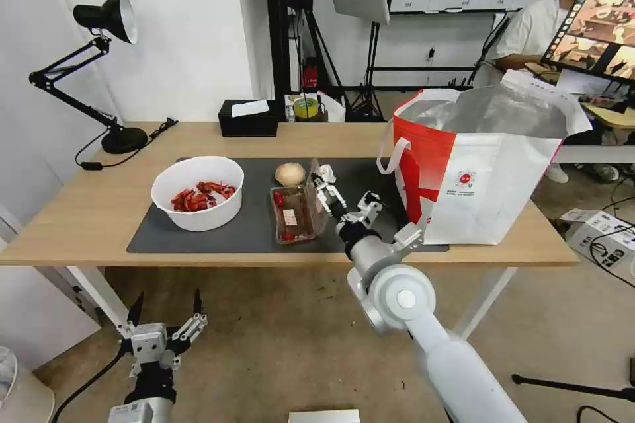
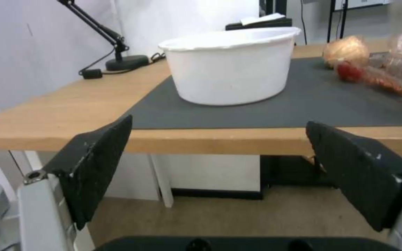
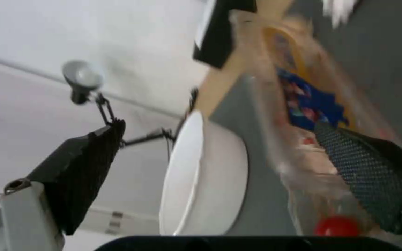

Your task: Pick up the trash from the table and place it into the takeout bag.

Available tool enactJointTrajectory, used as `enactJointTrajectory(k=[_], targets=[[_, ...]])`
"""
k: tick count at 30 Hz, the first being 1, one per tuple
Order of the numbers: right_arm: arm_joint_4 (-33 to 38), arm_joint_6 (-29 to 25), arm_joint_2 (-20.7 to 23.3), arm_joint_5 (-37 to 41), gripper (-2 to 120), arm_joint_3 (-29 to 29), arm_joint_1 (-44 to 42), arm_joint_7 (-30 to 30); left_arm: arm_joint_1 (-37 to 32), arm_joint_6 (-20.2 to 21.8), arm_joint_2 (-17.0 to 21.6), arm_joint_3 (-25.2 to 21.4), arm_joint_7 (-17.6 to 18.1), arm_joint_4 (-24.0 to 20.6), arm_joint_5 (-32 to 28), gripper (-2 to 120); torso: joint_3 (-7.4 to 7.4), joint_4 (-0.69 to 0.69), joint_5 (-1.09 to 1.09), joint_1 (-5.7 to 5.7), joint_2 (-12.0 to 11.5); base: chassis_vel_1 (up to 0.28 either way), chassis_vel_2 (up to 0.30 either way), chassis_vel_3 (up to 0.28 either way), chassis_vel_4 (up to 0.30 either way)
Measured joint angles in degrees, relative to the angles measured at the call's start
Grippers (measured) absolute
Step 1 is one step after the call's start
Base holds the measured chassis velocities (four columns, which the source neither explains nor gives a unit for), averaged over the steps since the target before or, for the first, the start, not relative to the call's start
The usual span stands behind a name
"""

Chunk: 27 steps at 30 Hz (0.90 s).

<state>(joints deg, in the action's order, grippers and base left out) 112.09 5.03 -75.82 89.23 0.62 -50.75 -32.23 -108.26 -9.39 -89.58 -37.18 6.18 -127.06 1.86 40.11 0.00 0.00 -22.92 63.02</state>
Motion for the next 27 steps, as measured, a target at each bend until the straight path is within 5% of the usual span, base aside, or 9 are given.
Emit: enactJointTrajectory(k=[9, 18, 22, 23, 26, 27], targets=[[-2.7, 4.2, -0.9, 9.8, 100, 0.9, 4.2, -4.4, -0.3, 0.1, 0.0, -0.2, 0.0, -0.5, 0.1, 100, 0.00, 0.01, 0.00, 0.00, 0.0, 0.000, 0.000, 0.000, 0.000], [-3.2, 6.6, 0.9, 7.2, 100, 0.8, 5.8, -2.1, -0.1, 0.3, 0.7, -0.4, 0.1, -1.0, -0.1, 100, 0.00, 0.00, 0.00, 0.00, 0.0, 0.000, 0.000, 0.000, 0.000], [-8.1, 11.1, 6.2, -15.3, 90, 4.8, 12.0, 11.3, 0.5, 0.7, 2.2, -0.7, 0.5, -1.2, -1.8, 100, 0.00, 0.00, 0.00, 0.00, 0.0, 0.000, 0.000, 0.000, 0.000], [-8.1, 11.1, 6.2, -15.3, 90, 4.8, 12.0, 11.3, 0.5, 0.7, 2.2, -0.7, 0.5, -1.2, -1.8, 100, 0.00, 0.00, 0.00, 0.00, 0.0, 0.000, 0.000, 0.000, 0.000], [-15.6, 11.5, 9.3, -34.1, 75, 8.4, 19.7, 25.0, 1.6, 0.9, 4.0, -1.5, 0.5, -1.0, -3.6, 100, 0.00, 0.00, 0.01, 0.00, 0.0, 0.000, 0.000, 0.000, 0.000], [-15.6, 11.5, 9.3, -34.1, 75, 8.4, 19.7, 25.0, 1.6, 0.9, 4.0, -1.5, 0.5, -1.0, -3.6, 100, 0.00, 0.00, 0.01, 0.00, 0.0, 0.000, 0.000, 0.000, 0.000]])
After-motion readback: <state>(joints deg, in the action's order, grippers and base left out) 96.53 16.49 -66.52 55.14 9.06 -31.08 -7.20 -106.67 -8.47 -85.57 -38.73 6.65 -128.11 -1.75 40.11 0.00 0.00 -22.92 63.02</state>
